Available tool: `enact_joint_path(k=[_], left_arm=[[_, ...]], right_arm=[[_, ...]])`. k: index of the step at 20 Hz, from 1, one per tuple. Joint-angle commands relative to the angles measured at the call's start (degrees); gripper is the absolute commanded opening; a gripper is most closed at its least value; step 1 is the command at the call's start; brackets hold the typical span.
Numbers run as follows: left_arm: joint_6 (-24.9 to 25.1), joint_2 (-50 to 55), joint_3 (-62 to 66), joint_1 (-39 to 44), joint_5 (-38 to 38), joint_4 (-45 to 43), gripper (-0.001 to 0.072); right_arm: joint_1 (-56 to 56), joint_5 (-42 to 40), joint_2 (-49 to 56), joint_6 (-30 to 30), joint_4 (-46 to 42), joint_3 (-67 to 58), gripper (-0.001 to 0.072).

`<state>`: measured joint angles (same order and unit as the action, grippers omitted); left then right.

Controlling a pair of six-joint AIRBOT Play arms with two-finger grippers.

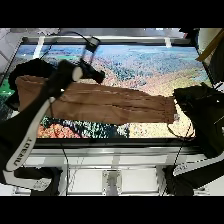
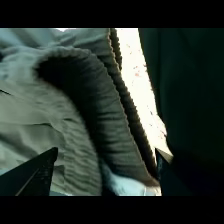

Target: Fold the clothes and pants, and hang the long-sleeved shirts on hangers.

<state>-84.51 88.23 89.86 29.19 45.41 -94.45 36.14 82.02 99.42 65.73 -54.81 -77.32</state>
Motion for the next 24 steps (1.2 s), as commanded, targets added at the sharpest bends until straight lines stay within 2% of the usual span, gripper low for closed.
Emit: enact_joint_path(k=[1,8,10,11,12,13,14,15,19,21,24], left_arm=[[1.4,4.7,0.0,4.5,-1.0,0.0,0.07],[1.4,6.1,0.0,5.0,-1.0,0.0,0.07],[1.4,6.1,0.0,5.0,-1.0,0.0,0.07],[1.4,6.1,0.0,5.0,-1.0,0.0,0.07],[1.4,6.2,-0.1,5.0,-1.0,0.0,0.0683],[1.4,6.3,-0.2,5.0,-1.0,0.0,0.0508],[1.4,6.5,-0.2,5.0,-0.9,0.1,0.0211],[1.4,7.0,-0.2,5.1,-0.8,0.6,0.0023],[1.4,10.9,-0.2,6.2,0.3,11.1,0.0015],[1.4,13.7,-0.2,7.3,2.0,16.0,0.0015],[1.4,18.2,-0.2,9.4,4.3,18.7,0.0015]], right_arm=[[-0.6,-0.5,3.6,-4.0,1.2,0.3,0.0713],[-6.9,-1.6,5.4,-5.5,1.0,0.5,0.0701],[-9.4,-1.5,5.4,-5.6,3.0,0.4,0.0672],[-10.2,-0.7,5.3,-6.2,4.9,0.4,0.0532],[-10.7,0.3,5.1,-6.8,7.4,0.2,0.0329],[-10.9,1.6,4.6,-7.0,9.7,-0.1,0.0209],[-10.9,3.2,3.8,-7.0,12.0,-0.6,0.0119],[-10.7,4.9,2.8,-6.9,14.4,-1.4,0.0029],[-12.4,7.7,-2.6,-2.9,25.8,-7.2,0.0032],[-15.0,7.3,-4.3,1.9,25.9,-11.6,0.0031],[-19.9,7.2,-4.9,10.5,25.7,-19.6,0.0031]])
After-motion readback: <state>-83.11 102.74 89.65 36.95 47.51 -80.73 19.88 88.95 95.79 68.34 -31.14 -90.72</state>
